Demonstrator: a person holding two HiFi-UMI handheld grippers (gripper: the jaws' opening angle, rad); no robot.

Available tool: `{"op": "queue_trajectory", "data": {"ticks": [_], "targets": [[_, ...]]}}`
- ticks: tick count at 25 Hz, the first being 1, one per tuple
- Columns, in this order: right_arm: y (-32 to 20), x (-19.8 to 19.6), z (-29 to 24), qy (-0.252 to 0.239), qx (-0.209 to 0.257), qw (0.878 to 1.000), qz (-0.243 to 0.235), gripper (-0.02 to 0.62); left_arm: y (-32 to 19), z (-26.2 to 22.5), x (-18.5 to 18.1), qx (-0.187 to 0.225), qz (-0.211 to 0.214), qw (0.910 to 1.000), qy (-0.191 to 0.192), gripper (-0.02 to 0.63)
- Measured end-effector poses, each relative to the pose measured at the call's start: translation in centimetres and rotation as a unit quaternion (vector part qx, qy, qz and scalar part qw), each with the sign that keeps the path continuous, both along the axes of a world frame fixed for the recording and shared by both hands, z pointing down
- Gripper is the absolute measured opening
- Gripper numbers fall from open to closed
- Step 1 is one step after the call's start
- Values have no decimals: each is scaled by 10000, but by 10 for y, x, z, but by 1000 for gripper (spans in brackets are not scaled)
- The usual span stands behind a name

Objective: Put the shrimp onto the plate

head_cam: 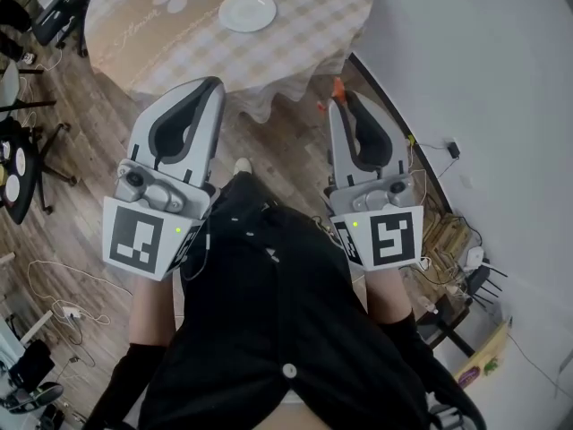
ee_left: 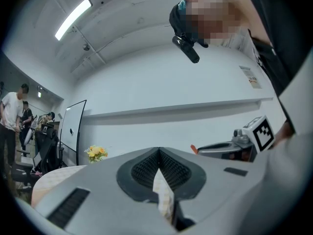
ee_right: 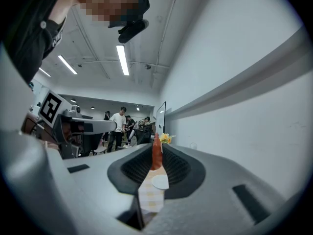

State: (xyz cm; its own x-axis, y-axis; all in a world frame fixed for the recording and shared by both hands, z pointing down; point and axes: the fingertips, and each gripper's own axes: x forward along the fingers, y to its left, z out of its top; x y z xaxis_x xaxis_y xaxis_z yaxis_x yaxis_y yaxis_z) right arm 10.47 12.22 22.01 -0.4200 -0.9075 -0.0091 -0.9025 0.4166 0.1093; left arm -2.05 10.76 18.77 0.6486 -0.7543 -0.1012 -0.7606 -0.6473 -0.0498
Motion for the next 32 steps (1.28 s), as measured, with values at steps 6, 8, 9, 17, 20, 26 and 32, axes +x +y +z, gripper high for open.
{"op": "queue_trajectory", "data": {"ticks": [6, 8, 9, 17, 20, 26, 32], "targets": [[-32, -15, -6, 48, 50, 9999, 127, 49, -36, -5, -18, 56, 38, 9999, 95, 2], [-42, -19, -6, 62, 57, 9998, 170, 49, -47, -9, -23, 114, 32, 9998, 156, 2], [-46, -21, -7, 70, 57, 9998, 185, 49, -51, -9, -25, 121, 41, 9998, 167, 2], [-81, -36, -5, 118, 28, 9995, 290, 49, -82, 4, -43, 3, 206, 9998, 3, 2], [-91, -41, -2, 98, -11, 9994, 340, 49, -90, 13, -48, -88, 313, 9994, -108, 2], [-101, -51, 0, 89, -22, 9991, 403, 49, -102, 16, -58, -99, 360, 9993, -100, 2], [-106, -58, 1, 113, -58, 9991, 417, 49, -108, 20, -64, -144, 377, 9992, -77, 2]]}}
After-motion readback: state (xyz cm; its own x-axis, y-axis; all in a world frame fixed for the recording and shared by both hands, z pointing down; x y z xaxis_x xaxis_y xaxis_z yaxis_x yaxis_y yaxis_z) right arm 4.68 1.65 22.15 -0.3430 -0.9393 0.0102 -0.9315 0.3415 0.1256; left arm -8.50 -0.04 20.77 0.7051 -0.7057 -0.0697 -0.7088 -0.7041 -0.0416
